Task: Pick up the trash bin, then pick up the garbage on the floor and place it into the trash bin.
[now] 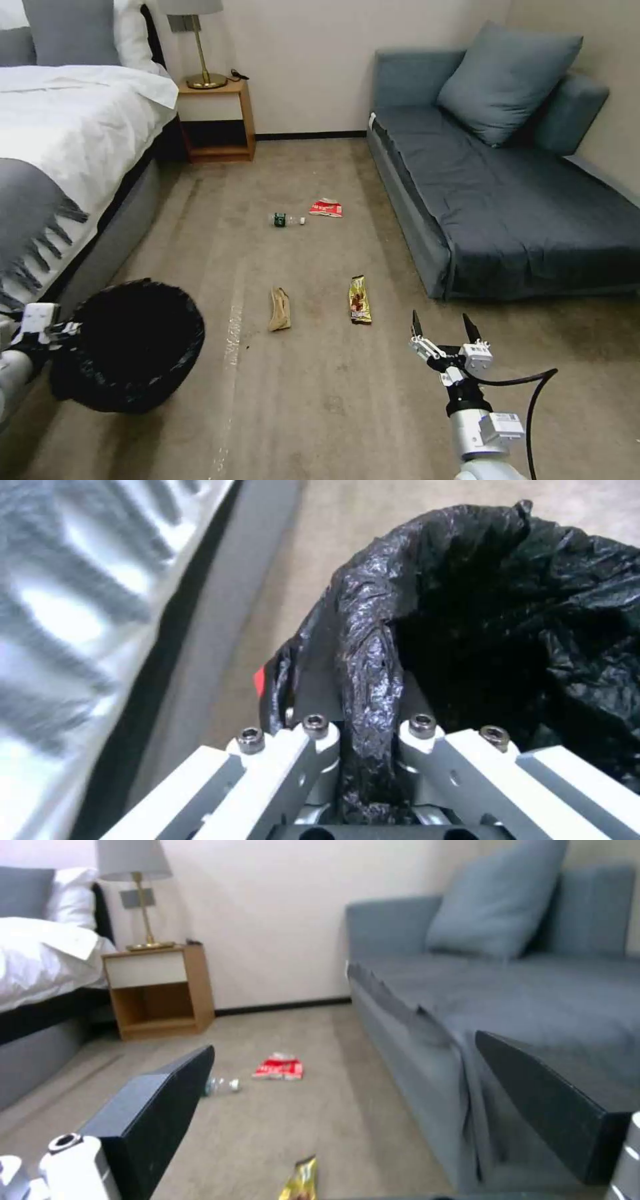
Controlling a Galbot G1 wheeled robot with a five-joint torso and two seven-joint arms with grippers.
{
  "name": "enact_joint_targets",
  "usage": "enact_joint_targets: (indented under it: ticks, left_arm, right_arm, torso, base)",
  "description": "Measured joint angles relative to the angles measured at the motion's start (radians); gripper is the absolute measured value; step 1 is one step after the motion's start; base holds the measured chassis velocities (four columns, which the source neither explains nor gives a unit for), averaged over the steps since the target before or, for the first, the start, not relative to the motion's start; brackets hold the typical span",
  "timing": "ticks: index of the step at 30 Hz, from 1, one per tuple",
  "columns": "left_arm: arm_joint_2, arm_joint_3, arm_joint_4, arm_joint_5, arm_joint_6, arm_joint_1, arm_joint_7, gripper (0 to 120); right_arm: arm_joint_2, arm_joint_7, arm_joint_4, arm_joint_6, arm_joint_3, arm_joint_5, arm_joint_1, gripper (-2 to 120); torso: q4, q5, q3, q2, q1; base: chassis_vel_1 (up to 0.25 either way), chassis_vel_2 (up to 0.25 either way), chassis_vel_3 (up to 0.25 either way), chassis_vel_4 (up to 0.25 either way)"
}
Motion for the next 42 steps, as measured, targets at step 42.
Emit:
enact_joint_targets:
  ticks: [42]
  left_arm:
    - [-0.169, -0.030, -0.138, 0.175, -0.040, 0.104, 0.121, 5]
  right_arm:
    - [-0.001, -0.104, -0.083, 0.053, -0.036, -0.038, -0.005, 100]
  torso:
    - [0.0001, 0.0001, 0.000, 0.000, 0.000]
  base:
    - [-0.117, 0.114, 0.113, -0.113]
